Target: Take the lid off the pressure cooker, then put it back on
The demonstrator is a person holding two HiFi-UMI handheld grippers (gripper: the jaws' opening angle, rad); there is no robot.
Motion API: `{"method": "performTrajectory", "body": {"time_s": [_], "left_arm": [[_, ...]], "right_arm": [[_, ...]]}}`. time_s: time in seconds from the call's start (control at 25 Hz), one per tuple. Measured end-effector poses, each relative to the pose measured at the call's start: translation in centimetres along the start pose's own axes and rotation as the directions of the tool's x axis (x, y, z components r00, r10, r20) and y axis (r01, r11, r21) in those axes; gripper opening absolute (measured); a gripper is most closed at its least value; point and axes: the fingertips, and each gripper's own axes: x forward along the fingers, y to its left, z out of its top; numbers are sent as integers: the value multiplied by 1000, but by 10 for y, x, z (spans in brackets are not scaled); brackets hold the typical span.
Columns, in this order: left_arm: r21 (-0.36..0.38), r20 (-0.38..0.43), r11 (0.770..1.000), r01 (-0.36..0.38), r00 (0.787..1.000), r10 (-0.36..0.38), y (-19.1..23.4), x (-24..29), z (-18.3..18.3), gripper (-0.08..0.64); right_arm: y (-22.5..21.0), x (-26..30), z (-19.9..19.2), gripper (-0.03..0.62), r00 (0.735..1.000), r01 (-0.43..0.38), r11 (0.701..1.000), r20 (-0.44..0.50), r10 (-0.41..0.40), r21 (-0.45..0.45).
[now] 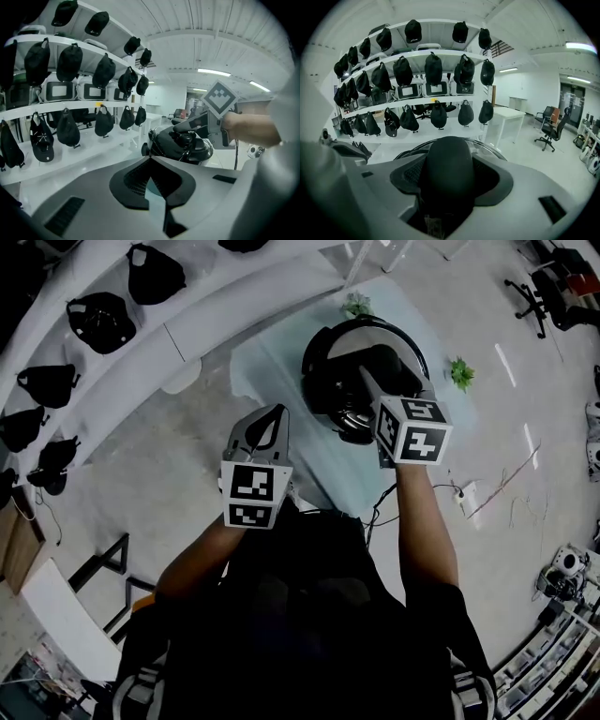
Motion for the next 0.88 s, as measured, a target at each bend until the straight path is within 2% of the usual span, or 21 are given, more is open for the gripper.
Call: {"method": "performTrajectory", "body": {"time_s": [0.56, 0.88], "left_arm": [[0, -13, 1000, 2, 1000, -2, 20, 3, -9, 8], [6, -12, 1000, 19, 1000, -19, 12, 4, -8, 8]], "right_arm": [[-9, 37, -9, 288, 996, 86, 996, -42, -85, 37], [-8, 44, -9, 288, 996, 71, 997, -54, -70, 14]]}}
